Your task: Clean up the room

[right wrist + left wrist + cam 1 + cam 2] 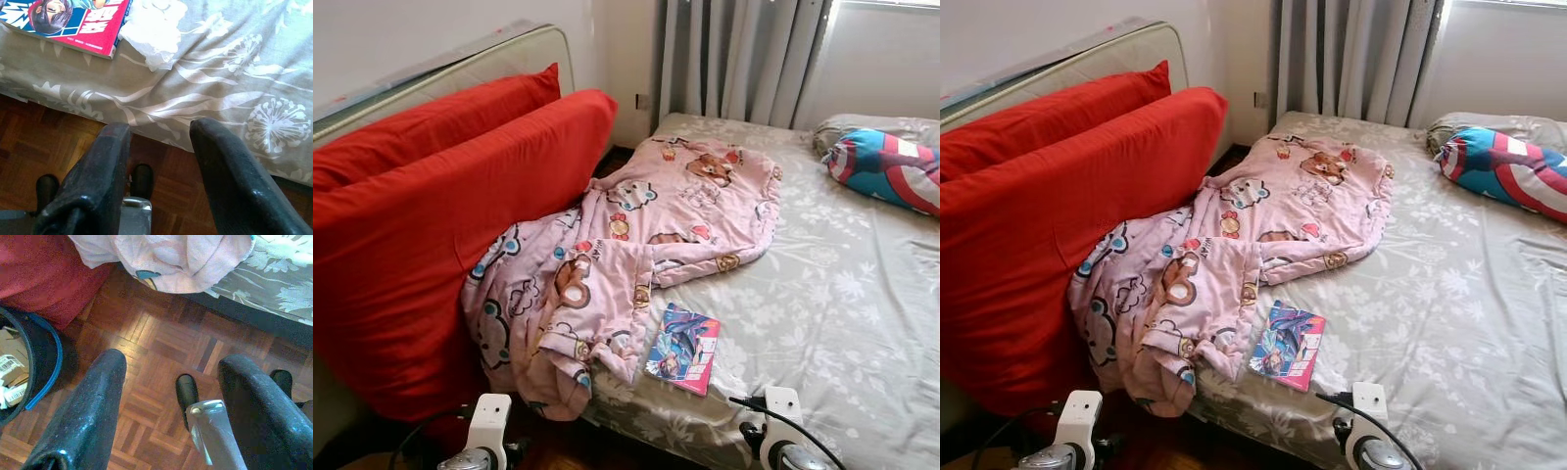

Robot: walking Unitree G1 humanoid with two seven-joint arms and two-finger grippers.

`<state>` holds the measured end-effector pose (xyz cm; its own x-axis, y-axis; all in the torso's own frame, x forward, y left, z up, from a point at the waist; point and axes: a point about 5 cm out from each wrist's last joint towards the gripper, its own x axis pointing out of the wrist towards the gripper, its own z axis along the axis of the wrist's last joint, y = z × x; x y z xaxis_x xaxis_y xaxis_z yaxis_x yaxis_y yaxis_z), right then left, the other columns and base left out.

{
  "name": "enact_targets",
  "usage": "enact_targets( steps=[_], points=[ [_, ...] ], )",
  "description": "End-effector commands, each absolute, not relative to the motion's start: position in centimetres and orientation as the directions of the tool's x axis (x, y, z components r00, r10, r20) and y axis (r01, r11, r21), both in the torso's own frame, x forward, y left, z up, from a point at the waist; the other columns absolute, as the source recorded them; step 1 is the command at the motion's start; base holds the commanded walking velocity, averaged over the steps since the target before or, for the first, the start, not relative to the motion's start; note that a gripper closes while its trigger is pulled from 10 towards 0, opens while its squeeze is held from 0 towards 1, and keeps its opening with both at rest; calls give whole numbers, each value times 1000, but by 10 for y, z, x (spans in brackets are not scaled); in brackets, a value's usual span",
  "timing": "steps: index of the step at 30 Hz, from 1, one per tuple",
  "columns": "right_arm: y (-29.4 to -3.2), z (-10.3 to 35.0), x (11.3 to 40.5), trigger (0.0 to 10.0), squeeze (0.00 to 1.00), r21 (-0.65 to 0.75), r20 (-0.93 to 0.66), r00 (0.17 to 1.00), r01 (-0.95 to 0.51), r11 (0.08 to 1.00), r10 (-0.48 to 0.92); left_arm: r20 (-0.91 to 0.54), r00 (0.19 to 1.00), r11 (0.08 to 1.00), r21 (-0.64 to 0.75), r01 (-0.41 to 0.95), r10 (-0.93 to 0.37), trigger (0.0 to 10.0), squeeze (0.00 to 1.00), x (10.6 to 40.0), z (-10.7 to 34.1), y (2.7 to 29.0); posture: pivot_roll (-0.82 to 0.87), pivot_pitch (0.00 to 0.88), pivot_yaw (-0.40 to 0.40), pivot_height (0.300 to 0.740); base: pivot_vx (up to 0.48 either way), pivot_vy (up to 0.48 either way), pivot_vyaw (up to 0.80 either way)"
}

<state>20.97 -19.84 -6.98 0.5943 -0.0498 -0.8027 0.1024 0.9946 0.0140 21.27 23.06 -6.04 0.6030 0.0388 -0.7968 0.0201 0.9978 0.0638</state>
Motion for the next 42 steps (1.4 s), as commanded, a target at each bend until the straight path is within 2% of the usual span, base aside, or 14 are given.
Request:
enact_targets(
  steps=[1, 9, 32, 42],
  points=[
    [-196, -70, 210, 10000, 0, 17, -804, 593, 97, 995, -44, -806, 590, 998, 66, 9, 48, 10000, 0, 209, -62, 234, 42, 0, 18, 740, 0, 0, 0],
    [-196, -70, 210, 10000, 0, 21, -805, 592, 98, 995, -41, -806, 590, 998, 67, 11, 47, 10000, 0, 209, -62, 234, 44, 0, 20, 740, 0, 0, 0],
    [-196, -71, 208, 10000, 0, 19, -806, 590, 103, 995, -46, -802, 595, 998, 59, 5, 45, 10000, 0, 208, -62, 233, 45, 0, 19, 740, 280, 0, 0],
    [-198, -71, 208, 10000, 0, 15, -800, 597, 117, 993, -58, -784, 619, 999, 47, -15, 47, 10000, 0, 209, -62, 231, 43, 0, 13, 740, 0, 0, 0]
  ],
)
